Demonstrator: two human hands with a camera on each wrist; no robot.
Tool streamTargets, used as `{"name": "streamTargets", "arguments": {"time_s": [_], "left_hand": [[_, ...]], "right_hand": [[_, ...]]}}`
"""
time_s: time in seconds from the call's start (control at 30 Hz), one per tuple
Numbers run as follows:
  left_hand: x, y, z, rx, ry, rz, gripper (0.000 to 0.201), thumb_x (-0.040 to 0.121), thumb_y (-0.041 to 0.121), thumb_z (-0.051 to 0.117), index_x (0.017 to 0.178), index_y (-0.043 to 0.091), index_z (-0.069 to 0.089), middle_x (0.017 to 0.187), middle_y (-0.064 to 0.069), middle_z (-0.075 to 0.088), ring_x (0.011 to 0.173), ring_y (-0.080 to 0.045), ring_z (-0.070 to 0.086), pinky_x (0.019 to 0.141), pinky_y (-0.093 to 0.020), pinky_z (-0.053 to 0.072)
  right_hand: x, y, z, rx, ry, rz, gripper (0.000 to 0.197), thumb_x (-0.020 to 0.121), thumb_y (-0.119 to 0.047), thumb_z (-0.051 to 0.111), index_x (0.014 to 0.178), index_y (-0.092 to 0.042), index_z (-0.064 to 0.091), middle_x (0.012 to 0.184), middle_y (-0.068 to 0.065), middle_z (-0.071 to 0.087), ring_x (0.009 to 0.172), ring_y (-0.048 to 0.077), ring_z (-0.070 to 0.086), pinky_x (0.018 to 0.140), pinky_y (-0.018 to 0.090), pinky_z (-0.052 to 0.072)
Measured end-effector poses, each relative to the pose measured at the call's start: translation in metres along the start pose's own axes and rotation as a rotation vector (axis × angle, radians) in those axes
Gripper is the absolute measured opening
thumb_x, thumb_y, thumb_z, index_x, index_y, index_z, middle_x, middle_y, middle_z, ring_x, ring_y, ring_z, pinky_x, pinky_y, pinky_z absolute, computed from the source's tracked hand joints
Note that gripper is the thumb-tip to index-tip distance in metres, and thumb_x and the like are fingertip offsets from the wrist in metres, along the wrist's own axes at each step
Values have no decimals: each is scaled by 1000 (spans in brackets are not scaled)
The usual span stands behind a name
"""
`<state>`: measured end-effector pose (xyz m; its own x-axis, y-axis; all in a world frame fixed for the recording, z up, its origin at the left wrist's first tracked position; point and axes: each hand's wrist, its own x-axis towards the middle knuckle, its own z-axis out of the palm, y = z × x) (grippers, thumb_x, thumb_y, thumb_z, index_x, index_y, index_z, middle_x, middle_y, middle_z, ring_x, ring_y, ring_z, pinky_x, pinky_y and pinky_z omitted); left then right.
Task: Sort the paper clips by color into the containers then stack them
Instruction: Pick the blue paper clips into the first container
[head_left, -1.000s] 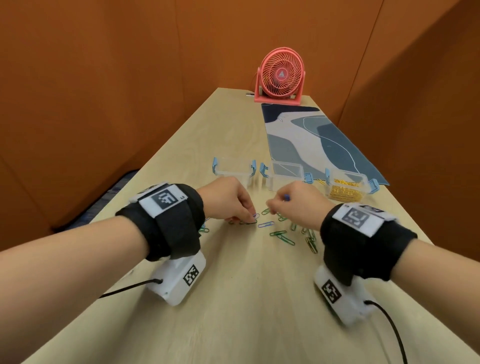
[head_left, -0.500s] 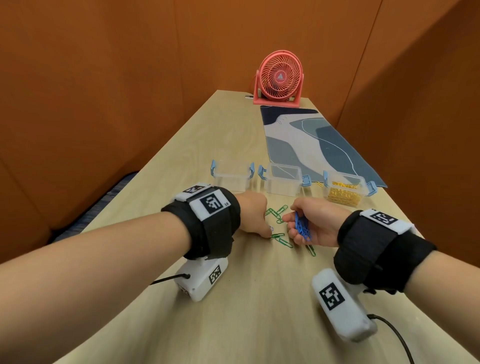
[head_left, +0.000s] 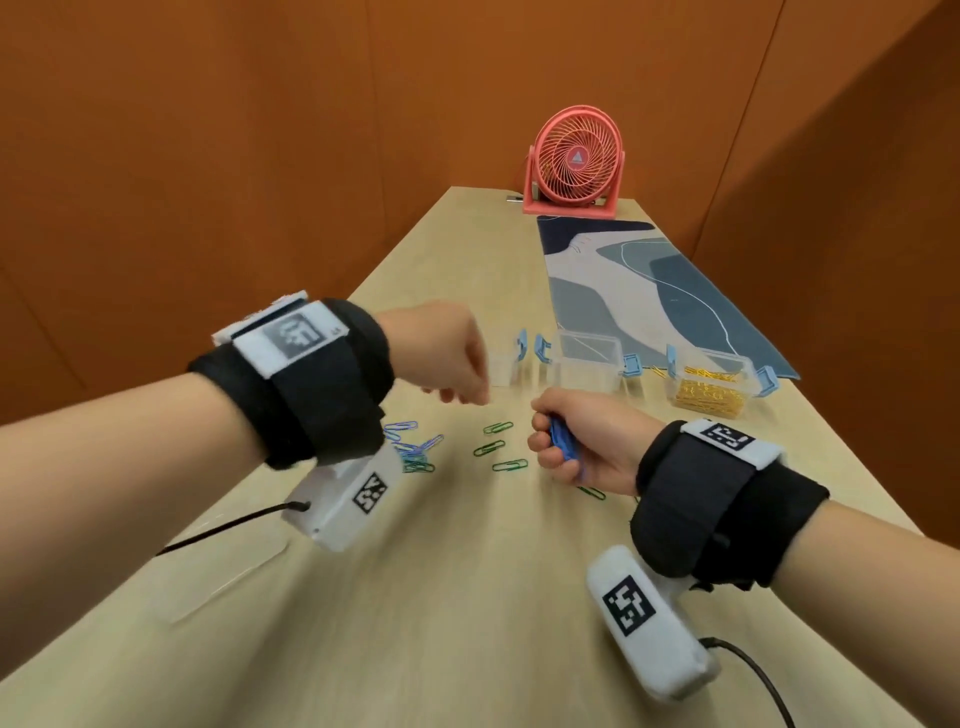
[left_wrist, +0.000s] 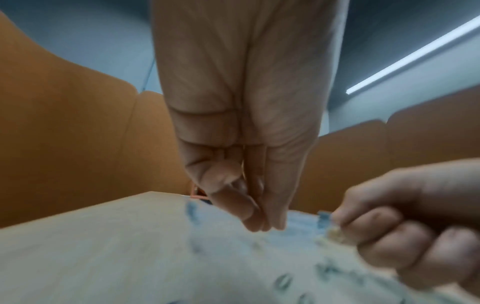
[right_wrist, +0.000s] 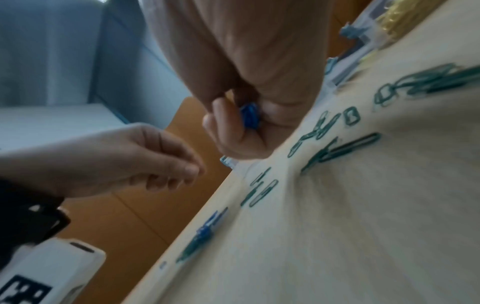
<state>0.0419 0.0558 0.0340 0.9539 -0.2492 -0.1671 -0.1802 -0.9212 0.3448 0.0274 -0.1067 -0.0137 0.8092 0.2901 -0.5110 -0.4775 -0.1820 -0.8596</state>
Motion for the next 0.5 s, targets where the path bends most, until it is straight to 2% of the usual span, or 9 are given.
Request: {"name": "streamTargets", "arguments": {"time_s": [0.07,0.13,0.23,0.3,0.4,0.47,0.5], "left_hand": [[-6,-26,8,57,-3,-86,12,81,19,68,87,10,74,68,0,66,53,-7,53,46,-10,40],[-10,-46,16,95,17,-143,14,82,17,68,92,9,74,65,4,62,54,-6,51,45,-8,38],[-10,-63,22,105,58,-192,21,83,22,67,101,11,72,80,2,59,70,-11,51,53,-10,36],[-7,-67,24,112,30,-204,24,81,24,70,102,13,71,87,1,60,79,-13,53,58,-11,37],[-2,-69,25,125,-2,-219,22,80,19,71,101,12,72,86,-1,63,81,-14,54,58,-15,40],[1,-68,27,144,-28,-223,20,82,20,68,100,12,72,91,-2,66,82,-13,53,60,-20,41],[2,-67,28,156,-48,-230,20,83,22,67,100,13,72,96,-3,68,83,-13,53,64,-21,42]], "right_hand": [[1,0,5,-181,15,-27,32,94,-17,34,62,-16,38,54,-2,34,29,6,27,29,14,17],[0,-1,11,-411,32,-75,31,95,-16,33,66,-16,44,55,-3,35,34,7,27,34,16,19],[2,-3,19,-788,54,-231,30,97,-12,33,89,-14,61,61,-8,42,48,7,35,43,16,28],[5,-6,24,-952,67,-343,34,94,-8,34,102,-14,67,65,-11,42,53,2,36,47,14,28],[11,-11,33,-1125,56,-479,27,94,-15,45,104,-16,69,66,-15,46,56,-1,41,51,9,29],[17,-13,40,-1211,46,-524,21,92,-22,54,104,-19,71,76,-9,58,64,2,49,58,15,37],[20,-14,43,-1256,43,-528,20,91,-25,56,104,-20,71,85,-4,63,70,7,53,64,19,41]]}}
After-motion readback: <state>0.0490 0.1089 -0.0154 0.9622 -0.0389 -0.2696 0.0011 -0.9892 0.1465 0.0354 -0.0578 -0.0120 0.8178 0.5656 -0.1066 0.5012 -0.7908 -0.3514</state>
